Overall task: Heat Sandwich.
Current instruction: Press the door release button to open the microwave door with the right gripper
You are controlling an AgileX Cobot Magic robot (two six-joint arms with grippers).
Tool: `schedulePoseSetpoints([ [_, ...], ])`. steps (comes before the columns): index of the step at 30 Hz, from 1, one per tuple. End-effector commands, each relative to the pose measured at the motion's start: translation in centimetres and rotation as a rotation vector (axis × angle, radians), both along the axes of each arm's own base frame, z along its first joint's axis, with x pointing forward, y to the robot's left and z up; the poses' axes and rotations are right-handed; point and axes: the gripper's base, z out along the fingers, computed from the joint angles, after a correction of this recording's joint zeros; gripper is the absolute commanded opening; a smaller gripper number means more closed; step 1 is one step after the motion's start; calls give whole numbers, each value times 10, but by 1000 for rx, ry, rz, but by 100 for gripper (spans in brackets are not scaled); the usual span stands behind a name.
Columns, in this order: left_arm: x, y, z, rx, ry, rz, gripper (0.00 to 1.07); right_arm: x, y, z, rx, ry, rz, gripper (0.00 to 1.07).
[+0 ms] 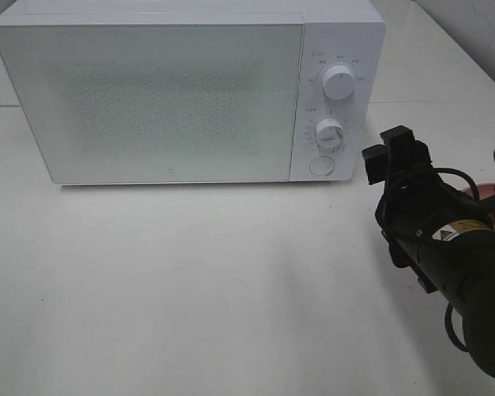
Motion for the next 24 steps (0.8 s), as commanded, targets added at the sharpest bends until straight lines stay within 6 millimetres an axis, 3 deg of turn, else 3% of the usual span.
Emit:
schedulePoseSetpoints([
  [1, -4, 0, -1, -2, -24, -1, 106, -1, 1, -1, 145, 18, -44, 74],
  [8, -4, 0, -1, -2, -24, -1, 106, -2, 1, -3, 255, 49, -81, 62],
  [12, -4, 0, -1, -2, -24, -1, 106, -3, 2, -5, 256, 66, -81, 42],
  [13, -4, 0, -1, -2, -24, -1, 106, -3, 2, -5, 256, 66, -81, 42],
  [16, -4, 0, -1, -2, -24, -1, 106, -3, 2, -5, 256, 66, -81, 22],
  [18, -4, 0, -1, -2, -24, -1, 106, -3, 2, -5, 256, 66, -81, 19],
  [19, -4, 0, -1, -2, -24, -1, 106, -3, 2, -5, 256, 68, -81, 11],
  [22, -4, 0, -1, -2, -24, -1, 106, -3, 2, -5, 255, 75, -75, 0],
  [24, -4, 0, -1, -2, -24, -1, 106, -3, 2, -6, 255, 80, -73, 0],
])
